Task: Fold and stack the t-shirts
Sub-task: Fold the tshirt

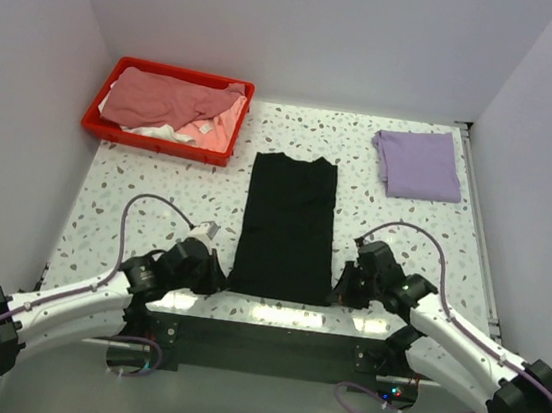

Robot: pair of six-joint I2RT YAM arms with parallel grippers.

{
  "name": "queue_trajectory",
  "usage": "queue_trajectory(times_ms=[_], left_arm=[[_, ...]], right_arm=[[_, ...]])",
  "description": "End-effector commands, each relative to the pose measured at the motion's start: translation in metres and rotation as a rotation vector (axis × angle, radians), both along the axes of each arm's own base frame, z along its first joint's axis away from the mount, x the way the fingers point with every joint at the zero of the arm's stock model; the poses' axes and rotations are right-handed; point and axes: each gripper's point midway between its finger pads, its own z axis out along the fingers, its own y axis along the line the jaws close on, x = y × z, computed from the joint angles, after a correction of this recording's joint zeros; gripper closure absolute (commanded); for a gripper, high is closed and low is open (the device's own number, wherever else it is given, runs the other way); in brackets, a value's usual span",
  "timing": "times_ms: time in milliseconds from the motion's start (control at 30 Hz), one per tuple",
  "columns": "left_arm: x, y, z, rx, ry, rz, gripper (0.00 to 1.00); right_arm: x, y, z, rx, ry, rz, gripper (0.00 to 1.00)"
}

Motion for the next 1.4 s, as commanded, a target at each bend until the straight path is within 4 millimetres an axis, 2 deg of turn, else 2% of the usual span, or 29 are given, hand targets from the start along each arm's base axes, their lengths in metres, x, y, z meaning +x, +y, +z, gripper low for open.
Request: queue_trajectory(times_ms=[0,33,67,100,133,167,200,233,300,333,367,400,433,467,533,567,600,733,800,833,867,900,933,1100,1133,1167,1367], left_arm=[[0.017,-0.003,0.025,0.019,-0.07,0.018,1.0],[0.025,-0.008,0.042,0.001,-0.102,0.025,1.0],[0.032,-0.005,0.046,0.027,-0.128,0.046,1.0],[0.038,-0.005,0.053,0.035,-0.149,0.053,1.0],[0.042,-0.006,0.06,0.042,-0.173,0.056,1.0],[0.053,-0.008,0.075,0.053,-0.218,0.067,1.0],[0.058,-0.008,0.082,0.063,-0.239,0.076,1.0],[0.066,-0.01,0.097,0.059,-0.271,0.089,1.0],[0.079,-0.006,0.103,0.113,-0.308,0.12,1.0],[0.089,-0.005,0.111,0.146,-0.329,0.143,1.0],[0.093,-0.004,0.116,0.164,-0.339,0.157,1.0],[0.098,-0.003,0.121,0.173,-0.354,0.17,1.0],[0.105,-0.006,0.134,0.17,-0.379,0.184,1.0],[0.112,-0.004,0.136,0.191,-0.395,0.196,1.0],[0.124,-0.008,0.151,0.181,-0.426,0.208,1.0],[0.132,-0.005,0.151,0.204,-0.432,0.214,1.0],[0.137,-0.004,0.154,0.21,-0.441,0.22,1.0],[0.165,-0.002,0.177,0.169,-0.497,0.253,1.0],[0.175,-0.004,0.179,0.167,-0.514,0.231,1.0],[0.182,-0.004,0.187,0.149,-0.527,0.239,1.0],[0.187,-0.004,0.183,0.17,-0.524,0.227,1.0],[0.192,-0.004,0.184,0.178,-0.525,0.23,1.0],[0.198,-0.004,0.192,0.175,-0.539,0.242,1.0],[0.223,-0.007,0.195,0.193,-0.552,0.244,1.0],[0.228,-0.005,0.199,0.194,-0.557,0.258,1.0],[0.233,-0.006,0.192,0.213,-0.543,0.255,1.0],[0.26,-0.004,0.193,0.239,-0.547,0.274,1.0]], right_arm=[[0.009,-0.008,0.03,-0.058,-0.059,0.016,1.0],[0.011,-0.012,0.037,-0.082,-0.069,0.02,1.0],[0.015,-0.014,0.044,-0.098,-0.09,0.023,1.0],[0.029,-0.015,0.061,-0.12,-0.157,0.017,1.0],[0.034,-0.017,0.066,-0.141,-0.174,0.014,1.0],[0.038,-0.018,0.073,-0.155,-0.19,0.012,1.0],[0.048,-0.016,0.088,-0.154,-0.235,0.018,1.0],[0.054,-0.016,0.092,-0.167,-0.254,0.015,1.0],[0.069,-0.013,0.11,-0.175,-0.313,0.02,1.0],[0.079,-0.01,0.119,-0.184,-0.34,0.025,1.0],[0.08,-0.009,0.115,-0.193,-0.326,0.028,1.0],[0.09,-0.006,0.13,-0.191,-0.364,0.024,1.0],[0.096,-0.005,0.135,-0.192,-0.376,0.022,1.0],[0.103,-0.002,0.138,-0.19,-0.387,0.018,1.0],[0.12,0.003,0.158,-0.164,-0.436,0.01,1.0],[0.127,0.004,0.159,-0.165,-0.432,0.008,1.0],[0.134,0.004,0.167,-0.148,-0.444,-0.005,1.0],[0.158,0.005,0.181,-0.102,-0.475,-0.04,1.0],[0.166,0.007,0.184,-0.084,-0.474,-0.044,1.0],[0.17,0.009,0.187,-0.074,-0.481,-0.045,1.0],[0.173,0.01,0.192,-0.063,-0.488,-0.045,1.0],[0.177,0.01,0.189,-0.069,-0.48,-0.042,1.0],[0.181,0.01,0.19,-0.067,-0.48,-0.047,1.0],[0.2,0.007,0.196,-0.045,-0.485,-0.068,1.0],[0.204,0.007,0.193,-0.046,-0.475,-0.067,1.0],[0.208,0.007,0.195,-0.037,-0.476,-0.07,1.0],[0.235,0.001,0.186,-0.034,-0.46,-0.089,1.0]])
